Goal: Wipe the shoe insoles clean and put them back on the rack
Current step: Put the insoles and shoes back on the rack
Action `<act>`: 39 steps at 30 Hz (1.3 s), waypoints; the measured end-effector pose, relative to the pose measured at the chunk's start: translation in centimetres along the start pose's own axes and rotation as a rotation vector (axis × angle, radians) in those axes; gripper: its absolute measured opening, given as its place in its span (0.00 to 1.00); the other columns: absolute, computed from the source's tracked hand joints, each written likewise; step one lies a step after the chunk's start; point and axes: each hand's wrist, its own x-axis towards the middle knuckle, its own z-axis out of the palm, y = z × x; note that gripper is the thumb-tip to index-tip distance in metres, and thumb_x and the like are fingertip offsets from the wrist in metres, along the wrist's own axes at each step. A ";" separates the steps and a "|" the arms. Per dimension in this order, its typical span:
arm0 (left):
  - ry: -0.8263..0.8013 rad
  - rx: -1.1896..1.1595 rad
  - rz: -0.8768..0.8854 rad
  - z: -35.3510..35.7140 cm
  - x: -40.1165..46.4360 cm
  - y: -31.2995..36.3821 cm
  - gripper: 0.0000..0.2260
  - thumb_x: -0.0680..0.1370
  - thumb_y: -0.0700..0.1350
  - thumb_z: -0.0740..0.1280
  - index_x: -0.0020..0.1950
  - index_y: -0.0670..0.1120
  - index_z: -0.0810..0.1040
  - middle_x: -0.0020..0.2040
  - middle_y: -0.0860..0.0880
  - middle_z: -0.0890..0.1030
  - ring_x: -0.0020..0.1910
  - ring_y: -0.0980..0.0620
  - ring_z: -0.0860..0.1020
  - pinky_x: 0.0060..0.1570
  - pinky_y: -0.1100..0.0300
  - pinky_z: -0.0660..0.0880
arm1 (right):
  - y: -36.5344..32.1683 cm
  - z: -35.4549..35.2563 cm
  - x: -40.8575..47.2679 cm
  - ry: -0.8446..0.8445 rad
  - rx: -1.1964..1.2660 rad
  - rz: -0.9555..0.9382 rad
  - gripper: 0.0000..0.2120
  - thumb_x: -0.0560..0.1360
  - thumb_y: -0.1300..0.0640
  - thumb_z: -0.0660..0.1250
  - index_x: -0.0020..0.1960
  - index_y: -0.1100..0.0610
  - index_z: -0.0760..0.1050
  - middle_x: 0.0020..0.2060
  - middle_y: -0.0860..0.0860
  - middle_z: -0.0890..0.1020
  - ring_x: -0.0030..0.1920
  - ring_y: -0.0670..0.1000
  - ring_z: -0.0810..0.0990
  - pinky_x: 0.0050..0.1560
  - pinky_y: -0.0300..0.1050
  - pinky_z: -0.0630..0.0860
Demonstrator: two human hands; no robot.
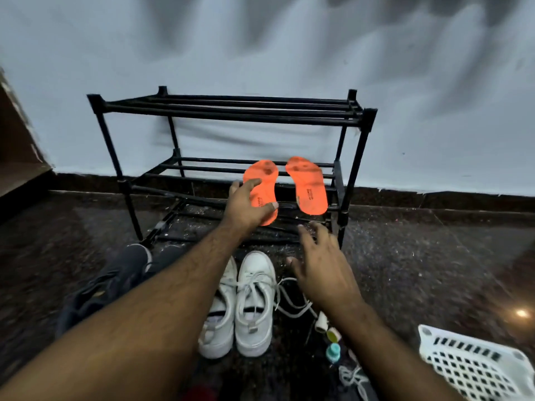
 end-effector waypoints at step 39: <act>0.021 0.832 0.246 -16.4 -28.8 5.0 0.13 0.78 0.47 0.64 0.62 0.47 0.76 0.56 0.45 0.83 0.56 0.40 0.80 0.51 0.46 0.76 | -12.8 -12.3 -14.0 -0.039 -0.004 -0.109 0.28 0.76 0.46 0.68 0.71 0.56 0.66 0.63 0.58 0.70 0.62 0.61 0.69 0.58 0.57 0.74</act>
